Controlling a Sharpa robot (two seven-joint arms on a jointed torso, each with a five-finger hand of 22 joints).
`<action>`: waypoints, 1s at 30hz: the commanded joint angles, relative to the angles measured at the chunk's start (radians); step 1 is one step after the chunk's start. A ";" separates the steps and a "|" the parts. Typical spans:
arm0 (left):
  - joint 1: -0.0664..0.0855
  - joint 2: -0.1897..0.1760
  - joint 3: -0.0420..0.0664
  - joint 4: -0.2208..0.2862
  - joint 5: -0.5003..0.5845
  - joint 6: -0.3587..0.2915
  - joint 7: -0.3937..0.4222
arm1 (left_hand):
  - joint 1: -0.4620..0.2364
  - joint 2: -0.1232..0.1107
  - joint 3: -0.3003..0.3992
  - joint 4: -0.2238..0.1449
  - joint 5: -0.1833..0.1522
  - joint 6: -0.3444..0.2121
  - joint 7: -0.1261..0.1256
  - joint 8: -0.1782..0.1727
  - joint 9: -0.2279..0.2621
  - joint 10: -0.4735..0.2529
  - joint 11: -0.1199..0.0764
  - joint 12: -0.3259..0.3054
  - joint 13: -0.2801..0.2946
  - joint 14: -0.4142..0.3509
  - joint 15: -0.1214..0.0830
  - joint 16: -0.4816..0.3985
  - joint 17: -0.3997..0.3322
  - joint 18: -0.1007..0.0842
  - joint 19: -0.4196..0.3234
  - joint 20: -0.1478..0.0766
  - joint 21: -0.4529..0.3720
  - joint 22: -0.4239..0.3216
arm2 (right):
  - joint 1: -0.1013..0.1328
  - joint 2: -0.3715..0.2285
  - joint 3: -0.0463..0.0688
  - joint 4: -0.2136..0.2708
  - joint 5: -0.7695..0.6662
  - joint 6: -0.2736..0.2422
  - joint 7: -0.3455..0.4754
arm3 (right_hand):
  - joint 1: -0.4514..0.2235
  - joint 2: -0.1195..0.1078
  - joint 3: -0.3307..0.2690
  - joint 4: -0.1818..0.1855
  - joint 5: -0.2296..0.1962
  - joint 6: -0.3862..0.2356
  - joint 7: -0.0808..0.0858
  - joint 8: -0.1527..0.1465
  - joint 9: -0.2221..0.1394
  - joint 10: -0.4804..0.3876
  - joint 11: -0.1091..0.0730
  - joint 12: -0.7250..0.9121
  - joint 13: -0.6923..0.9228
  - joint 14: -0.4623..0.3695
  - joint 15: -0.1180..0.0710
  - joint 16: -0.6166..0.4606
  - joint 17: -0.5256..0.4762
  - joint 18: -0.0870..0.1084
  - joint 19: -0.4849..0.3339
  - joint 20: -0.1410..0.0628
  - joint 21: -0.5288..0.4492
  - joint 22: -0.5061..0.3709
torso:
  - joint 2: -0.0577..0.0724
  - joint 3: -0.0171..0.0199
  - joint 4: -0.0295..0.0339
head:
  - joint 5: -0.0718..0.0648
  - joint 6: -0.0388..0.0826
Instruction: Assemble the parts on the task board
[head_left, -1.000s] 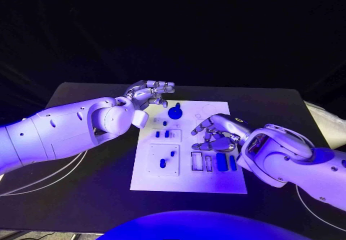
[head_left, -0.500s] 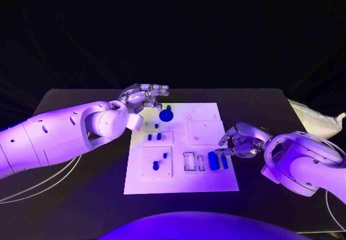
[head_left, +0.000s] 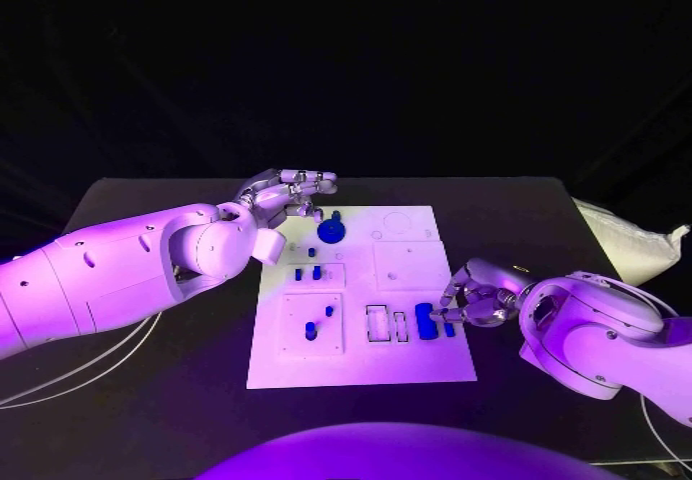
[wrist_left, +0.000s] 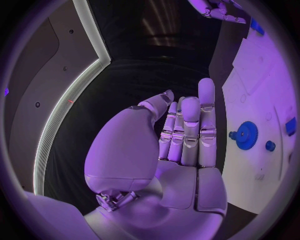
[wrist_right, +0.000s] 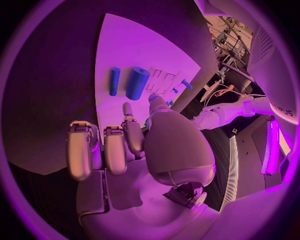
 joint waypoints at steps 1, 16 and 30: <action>0.000 0.001 0.001 0.003 -0.002 0.020 0.004 | -0.001 0.006 -0.006 0.002 -0.006 -0.009 0.000 0.005 0.000 -0.008 0.001 0.004 0.000 -0.009 0.000 -0.004 -0.001 0.018 -0.005 0.001 -0.006 -0.001 | -0.008 0.017 -0.001 -0.008 -0.034 0.033 -0.030 | -0.003 0.010 -0.005 0.003 0.004 -0.006 -0.003 0.006 0.001 0.003 -0.002 0.003 0.000 0.068 0.002 0.006 0.043 -0.014 0.004 -0.001 0.005 0.014 | 0.001 0.0010 -0.0008 | 0.002 -0.002; -0.002 -0.001 0.001 0.002 -0.002 0.024 0.001 | -0.002 0.006 -0.008 0.002 -0.006 -0.009 0.000 0.005 0.000 -0.008 0.001 0.005 0.000 -0.009 0.000 -0.003 -0.001 0.018 -0.005 0.001 -0.006 -0.001 | -0.028 0.075 -0.001 -0.059 -0.043 0.054 -0.030 | 0.001 0.018 -0.009 0.009 0.008 -0.004 -0.004 0.013 0.005 0.003 -0.003 0.002 0.002 0.067 0.001 0.005 0.041 -0.015 0.005 -0.002 0.006 0.016 | 0.001 0.0014 0.0005 | 0.007 -0.006; -0.004 -0.003 0.001 0.003 -0.002 0.032 -0.003 | -0.002 0.006 -0.008 0.002 -0.006 -0.009 0.000 0.005 0.000 -0.008 0.001 0.005 0.000 -0.009 0.000 -0.003 -0.001 0.018 -0.005 0.001 -0.006 -0.001 | -0.059 0.136 -0.001 -0.114 -0.074 0.088 -0.037 | 0.025 0.030 -0.014 0.008 0.008 0.007 -0.009 0.029 0.011 -0.001 -0.007 -0.004 0.001 0.067 -0.001 0.005 0.041 -0.015 0.005 -0.004 0.006 0.017 | 0.000 0.0020 0.0004 | 0.011 -0.009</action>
